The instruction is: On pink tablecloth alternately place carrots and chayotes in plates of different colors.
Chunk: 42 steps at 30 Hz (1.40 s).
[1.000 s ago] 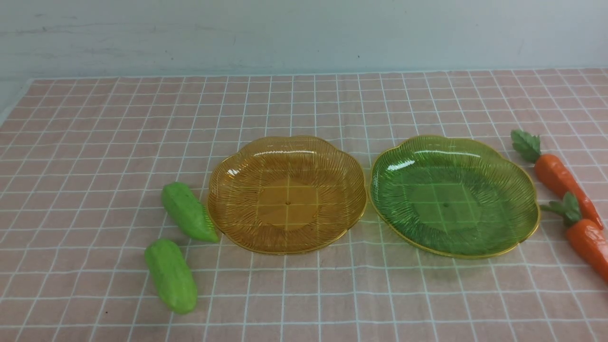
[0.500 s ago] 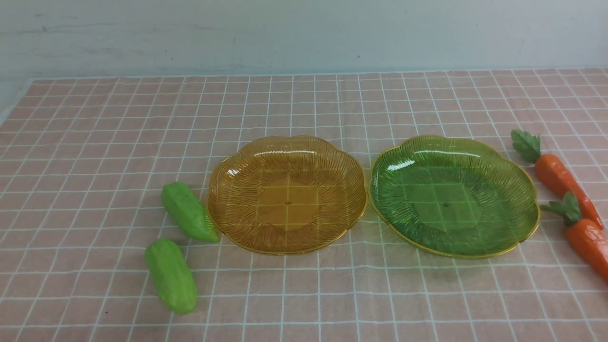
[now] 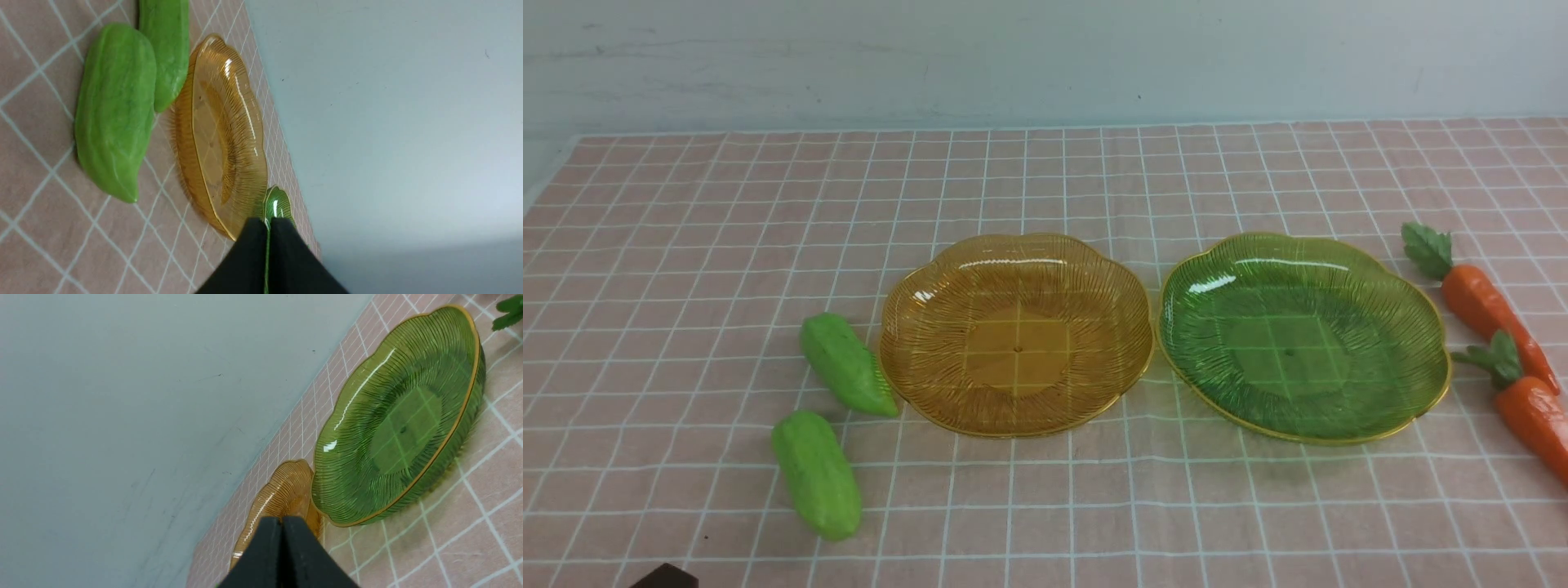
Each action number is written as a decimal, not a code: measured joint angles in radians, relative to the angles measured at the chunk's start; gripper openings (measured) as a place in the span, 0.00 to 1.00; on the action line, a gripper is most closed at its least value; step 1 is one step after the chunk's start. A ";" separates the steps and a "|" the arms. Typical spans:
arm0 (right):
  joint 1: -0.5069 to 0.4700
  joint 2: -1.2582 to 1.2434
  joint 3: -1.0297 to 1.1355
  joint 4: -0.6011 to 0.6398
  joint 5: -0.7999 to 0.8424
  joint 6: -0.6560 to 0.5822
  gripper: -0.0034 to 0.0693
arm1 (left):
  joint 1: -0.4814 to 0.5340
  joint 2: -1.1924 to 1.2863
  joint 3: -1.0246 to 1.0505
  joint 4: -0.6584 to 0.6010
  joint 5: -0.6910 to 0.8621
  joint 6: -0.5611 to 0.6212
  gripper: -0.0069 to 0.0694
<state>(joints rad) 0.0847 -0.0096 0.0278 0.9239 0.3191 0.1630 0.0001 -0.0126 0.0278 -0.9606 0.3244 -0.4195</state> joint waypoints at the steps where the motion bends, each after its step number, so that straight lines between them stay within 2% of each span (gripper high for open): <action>1: 0.000 0.000 0.000 0.011 0.000 0.000 0.03 | 0.000 0.000 0.000 -0.016 0.002 0.029 0.09; 6: 0.000 0.007 -0.066 0.008 0.081 -0.125 0.03 | 0.000 0.017 -0.124 -0.021 0.143 0.287 0.09; 10: 0.000 0.090 -0.213 -0.114 0.142 -0.178 0.03 | 0.000 0.146 -0.256 0.034 0.284 0.401 0.09; 12: 0.000 0.186 -0.302 -0.240 0.225 -0.171 0.03 | 0.000 0.236 -0.309 0.103 0.391 0.441 0.09; 14: 0.000 0.375 -0.412 -0.472 0.401 -0.100 0.03 | 0.000 0.386 -0.380 0.205 0.531 0.467 0.09; 16: 0.000 0.510 -0.466 -0.626 0.478 -0.028 0.03 | 0.000 0.508 -0.435 0.290 0.642 0.482 0.09; 18: 0.000 0.678 -0.530 -0.829 0.509 0.072 0.04 | 0.000 0.651 -0.495 0.372 0.729 0.504 0.09; 21: 0.000 0.885 -0.606 -1.030 0.511 0.178 0.07 | 0.000 0.772 -0.550 0.400 0.745 0.562 0.09; 23: 0.000 1.043 -0.657 -1.082 0.510 0.225 0.14 | 0.000 0.816 -0.564 0.400 0.745 0.597 0.09; 28: -0.018 1.352 -0.807 -1.142 0.519 0.236 0.28 | 0.000 0.826 -0.565 0.400 0.741 0.615 0.09; 32: -0.074 1.489 -0.906 -1.161 0.520 0.201 0.33 | 0.000 0.826 -0.566 0.400 0.741 0.616 0.09; 39: -0.136 1.670 -0.974 -1.221 0.519 0.134 0.56 | 0.000 0.826 -0.566 0.400 0.741 0.618 0.09; 42: -0.138 1.753 -0.975 -1.246 0.506 0.130 0.59 | 0.000 0.826 -0.566 0.401 0.741 0.618 0.09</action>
<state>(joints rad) -0.0529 1.7437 -0.9471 -0.3217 0.8254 0.2934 0.0001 0.8135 -0.5379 -0.5600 1.0649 0.1983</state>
